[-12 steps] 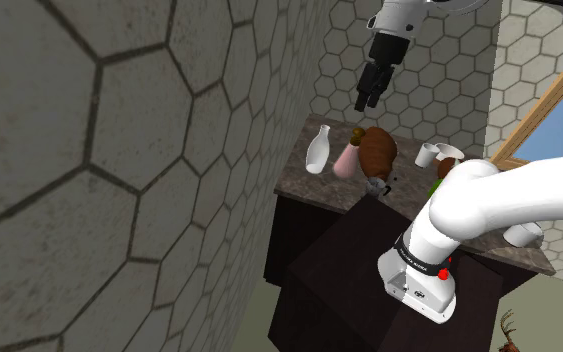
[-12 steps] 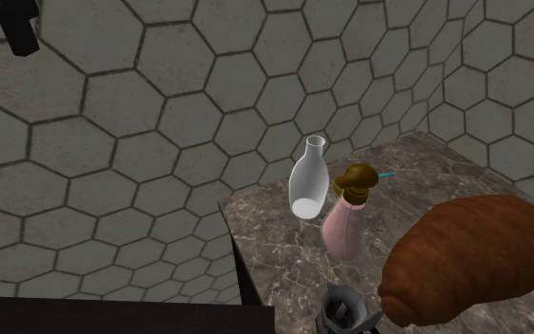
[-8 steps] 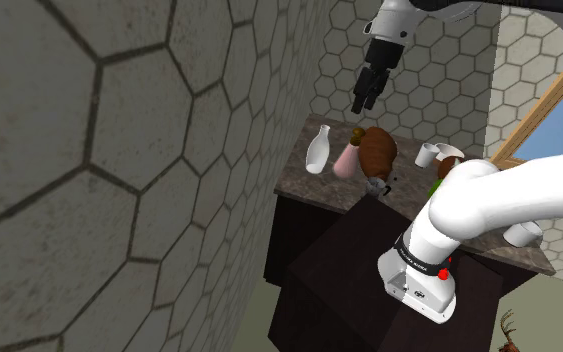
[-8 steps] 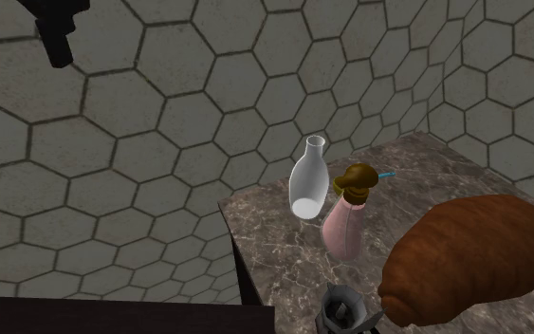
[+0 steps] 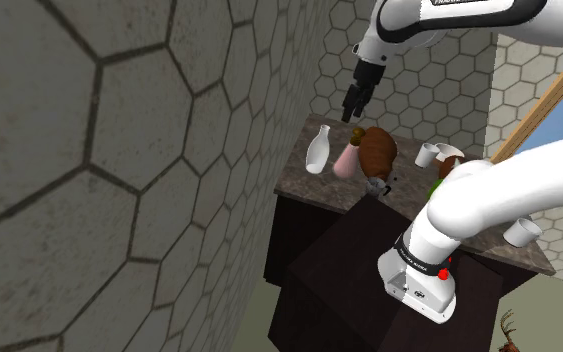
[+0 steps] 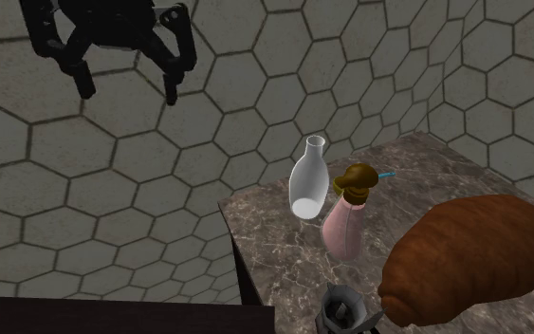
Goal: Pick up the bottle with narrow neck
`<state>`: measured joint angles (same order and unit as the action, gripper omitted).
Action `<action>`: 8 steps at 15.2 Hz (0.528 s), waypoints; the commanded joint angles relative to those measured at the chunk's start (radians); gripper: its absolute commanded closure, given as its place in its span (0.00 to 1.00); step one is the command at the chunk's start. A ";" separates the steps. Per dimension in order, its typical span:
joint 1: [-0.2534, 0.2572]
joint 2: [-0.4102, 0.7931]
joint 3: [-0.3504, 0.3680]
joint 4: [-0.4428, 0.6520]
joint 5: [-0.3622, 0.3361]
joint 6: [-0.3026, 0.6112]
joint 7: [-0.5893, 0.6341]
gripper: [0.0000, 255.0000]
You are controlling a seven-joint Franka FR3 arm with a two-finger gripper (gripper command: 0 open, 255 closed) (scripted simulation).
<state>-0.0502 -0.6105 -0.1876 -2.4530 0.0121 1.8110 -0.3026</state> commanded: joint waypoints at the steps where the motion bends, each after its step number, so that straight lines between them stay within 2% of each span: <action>1: -0.008 0.051 -0.028 -0.001 -0.015 0.059 -0.037 0.00; 8: -0.019 0.273 -0.120 0.053 -0.026 0.245 -0.160 0.00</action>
<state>-0.0674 -0.3756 -0.2915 -2.4165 -0.0145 2.0305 -0.4393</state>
